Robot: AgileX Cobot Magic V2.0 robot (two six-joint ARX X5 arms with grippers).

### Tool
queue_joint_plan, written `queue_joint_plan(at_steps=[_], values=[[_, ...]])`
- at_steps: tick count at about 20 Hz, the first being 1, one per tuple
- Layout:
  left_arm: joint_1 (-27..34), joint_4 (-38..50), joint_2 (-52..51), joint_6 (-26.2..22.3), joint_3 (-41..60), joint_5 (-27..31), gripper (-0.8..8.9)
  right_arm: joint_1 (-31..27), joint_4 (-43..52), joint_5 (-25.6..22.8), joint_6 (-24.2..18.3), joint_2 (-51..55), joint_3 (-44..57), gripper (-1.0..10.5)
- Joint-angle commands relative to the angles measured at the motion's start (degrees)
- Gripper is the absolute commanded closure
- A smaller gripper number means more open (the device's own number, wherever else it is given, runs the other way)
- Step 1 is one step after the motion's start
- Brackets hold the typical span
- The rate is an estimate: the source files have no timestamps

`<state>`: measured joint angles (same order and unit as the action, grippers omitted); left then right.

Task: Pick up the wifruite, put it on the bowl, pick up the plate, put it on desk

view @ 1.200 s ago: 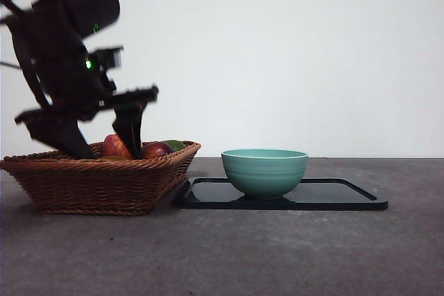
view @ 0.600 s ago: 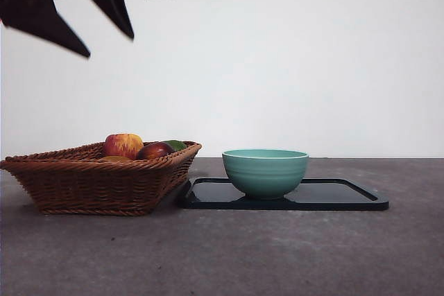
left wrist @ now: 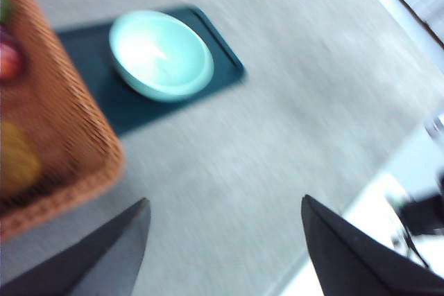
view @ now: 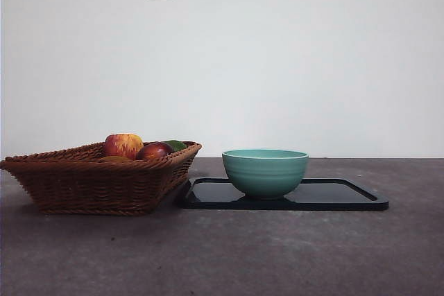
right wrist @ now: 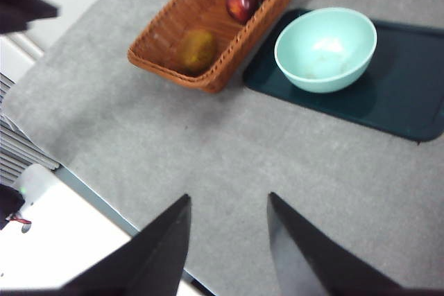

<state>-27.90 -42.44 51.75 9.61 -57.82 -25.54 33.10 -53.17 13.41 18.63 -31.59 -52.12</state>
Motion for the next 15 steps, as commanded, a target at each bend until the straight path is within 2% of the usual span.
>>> queue_joint_plan(at_steps=[1,5,10,13,15], values=[[-0.31,-1.97,-0.09,-4.09,-0.66,-1.31,4.7,0.5,0.44,-0.04,1.99,-1.81,-0.98,7.7],[-0.31,-4.87,-0.09,-6.05,-0.66,-1.68,4.7,0.5,0.46,0.0,1.97,-5.03,-0.98,7.7],[-0.31,-4.81,-0.09,-6.21,-0.66,-1.68,4.7,0.5,1.62,-1.01,2.38,-8.74,-0.98,7.7],[-0.31,-4.81,-0.09,-6.62,-0.66,-1.68,4.7,0.15,7.82,-3.17,3.48,-13.2,-0.98,6.3],[-0.31,-4.81,-0.09,-6.62,-0.66,-1.68,4.7,-1.46,14.4,-3.19,3.48,-17.57,-1.27,6.2]])
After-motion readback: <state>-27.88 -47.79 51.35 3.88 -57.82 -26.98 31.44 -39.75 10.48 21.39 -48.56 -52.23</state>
